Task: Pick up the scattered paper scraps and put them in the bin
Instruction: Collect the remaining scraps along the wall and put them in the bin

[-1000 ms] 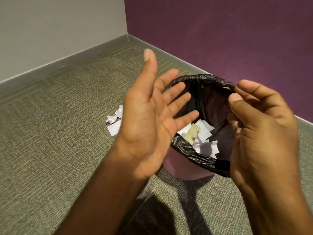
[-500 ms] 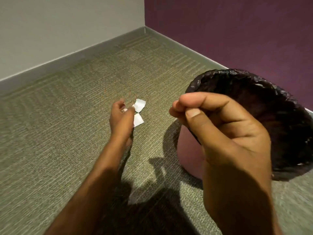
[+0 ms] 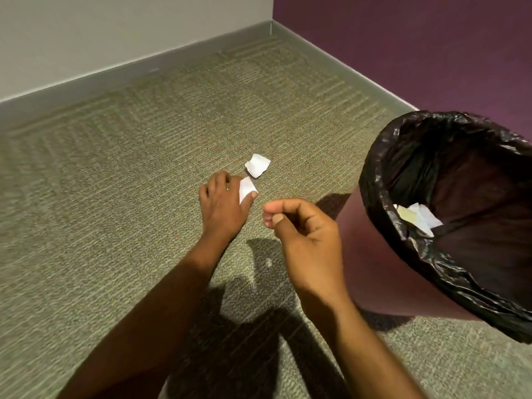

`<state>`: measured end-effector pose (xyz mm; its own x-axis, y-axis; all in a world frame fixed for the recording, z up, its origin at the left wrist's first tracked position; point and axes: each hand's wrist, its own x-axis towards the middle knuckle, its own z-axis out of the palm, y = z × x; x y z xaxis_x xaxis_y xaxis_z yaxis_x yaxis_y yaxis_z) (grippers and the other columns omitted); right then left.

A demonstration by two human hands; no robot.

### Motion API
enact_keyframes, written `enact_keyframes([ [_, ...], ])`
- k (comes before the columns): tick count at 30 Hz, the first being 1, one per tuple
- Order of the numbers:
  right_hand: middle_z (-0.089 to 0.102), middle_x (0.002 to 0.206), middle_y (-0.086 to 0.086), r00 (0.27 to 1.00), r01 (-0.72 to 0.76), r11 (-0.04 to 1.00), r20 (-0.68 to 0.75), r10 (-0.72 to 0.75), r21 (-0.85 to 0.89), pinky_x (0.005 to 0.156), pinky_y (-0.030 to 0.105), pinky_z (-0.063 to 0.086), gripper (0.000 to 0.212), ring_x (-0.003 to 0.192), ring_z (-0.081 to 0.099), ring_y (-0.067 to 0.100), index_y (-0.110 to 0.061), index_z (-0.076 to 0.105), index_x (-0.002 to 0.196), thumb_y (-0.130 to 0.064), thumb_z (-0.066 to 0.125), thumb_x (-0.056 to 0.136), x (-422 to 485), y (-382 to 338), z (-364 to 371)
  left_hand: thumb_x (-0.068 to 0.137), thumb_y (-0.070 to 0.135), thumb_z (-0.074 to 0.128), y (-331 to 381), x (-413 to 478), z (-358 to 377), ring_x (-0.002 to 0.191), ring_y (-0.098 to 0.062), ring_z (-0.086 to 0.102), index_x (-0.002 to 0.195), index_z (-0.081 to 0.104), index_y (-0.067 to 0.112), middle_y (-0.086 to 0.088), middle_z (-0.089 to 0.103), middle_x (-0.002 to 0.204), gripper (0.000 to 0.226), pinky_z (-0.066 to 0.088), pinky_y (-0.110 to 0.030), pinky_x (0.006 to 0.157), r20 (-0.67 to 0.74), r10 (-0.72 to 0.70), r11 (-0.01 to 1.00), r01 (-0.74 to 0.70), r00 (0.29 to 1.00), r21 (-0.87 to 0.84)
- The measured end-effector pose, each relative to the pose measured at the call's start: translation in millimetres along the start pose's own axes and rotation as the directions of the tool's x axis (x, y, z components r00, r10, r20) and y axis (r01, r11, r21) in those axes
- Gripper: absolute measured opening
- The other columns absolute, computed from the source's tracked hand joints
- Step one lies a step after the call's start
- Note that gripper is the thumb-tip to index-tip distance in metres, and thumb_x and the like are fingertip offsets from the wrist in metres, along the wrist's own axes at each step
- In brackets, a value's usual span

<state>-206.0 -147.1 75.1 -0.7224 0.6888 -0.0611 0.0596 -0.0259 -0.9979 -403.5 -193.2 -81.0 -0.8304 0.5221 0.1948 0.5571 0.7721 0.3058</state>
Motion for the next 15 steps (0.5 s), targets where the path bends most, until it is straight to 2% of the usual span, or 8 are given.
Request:
enact_keyframes([
  [2,0.079,0.095,-0.011,0.999,-0.014,0.991,-0.04,0.009,-0.134,0.081,0.027,0.06,0.022,0.087,0.074,0.007,-0.026,0.079,0.099,-0.006,0.069,0.101,16.1,27.0,6.4,0.106,0.053,0.053,-0.5,-3.2,1.5,0.127,-0.034,0.052,0.126,0.059,0.016,-0.011,0.06,0.129,0.042,0.038,-0.052,0.106,-0.053,0.01,1.0,-0.008,0.999,0.028],
  [4,0.077,0.094,-0.014,0.997,-0.029,0.971,-0.075,0.011,-0.236,0.081,0.028,0.058,0.019,0.086,0.072,0.002,-0.026,0.077,0.102,-0.009,0.07,0.1,35.0,53.3,14.4,0.107,0.049,0.053,0.9,-5.1,-0.5,0.119,-0.032,0.054,0.122,0.06,0.016,-0.009,0.063,0.122,0.037,0.04,-0.049,0.098,-0.065,0.003,0.999,0.0,0.998,0.036],
  [8,0.074,0.11,-0.009,0.999,0.002,0.914,-0.046,-0.023,-0.405,0.09,0.041,0.06,0.017,0.099,0.07,0.011,-0.022,0.072,0.115,-0.014,0.067,0.101,82.6,89.6,32.5,0.108,0.046,0.051,3.1,-9.6,0.9,0.114,-0.027,0.056,0.122,0.06,0.018,-0.006,0.067,0.118,0.033,0.04,-0.044,0.092,-0.061,-0.043,0.998,0.045,0.997,0.038],
  [10,0.073,0.121,-0.005,0.999,0.04,0.871,0.011,-0.039,-0.489,0.09,0.039,0.058,0.024,0.101,0.068,0.012,-0.022,0.069,0.128,-0.019,0.065,0.104,102.7,94.1,40.8,0.109,0.046,0.05,1.5,-11.0,2.3,0.113,-0.025,0.056,0.126,0.061,0.018,-0.005,0.068,0.119,0.034,0.041,-0.042,0.092,-0.071,-0.062,0.998,0.063,0.996,0.017],
  [13,0.065,0.146,-0.002,0.995,0.06,0.824,0.103,-0.001,-0.563,0.105,0.039,0.052,0.034,0.126,0.063,0.017,-0.025,0.064,0.143,-0.029,0.058,0.11,127.7,93.9,51.0,0.111,0.045,0.047,0.5,-13.1,1.9,0.112,-0.021,0.054,0.129,0.063,0.018,-0.003,0.066,0.119,0.036,0.041,-0.04,0.093,-0.08,-0.081,0.997,0.082,0.994,0.006],
  [15,0.047,0.167,-0.004,0.983,0.069,0.76,0.174,0.058,-0.646,0.119,0.046,0.038,0.039,0.15,0.046,0.02,-0.03,0.066,0.143,-0.046,0.051,0.111,143.8,91.4,57.9,0.11,0.042,0.044,-0.5,-14.2,2.4,0.113,-0.021,0.052,0.125,0.064,0.016,-0.003,0.063,0.119,0.036,0.041,-0.041,0.096,-0.072,-0.087,0.996,0.088,0.994,0.003],
])
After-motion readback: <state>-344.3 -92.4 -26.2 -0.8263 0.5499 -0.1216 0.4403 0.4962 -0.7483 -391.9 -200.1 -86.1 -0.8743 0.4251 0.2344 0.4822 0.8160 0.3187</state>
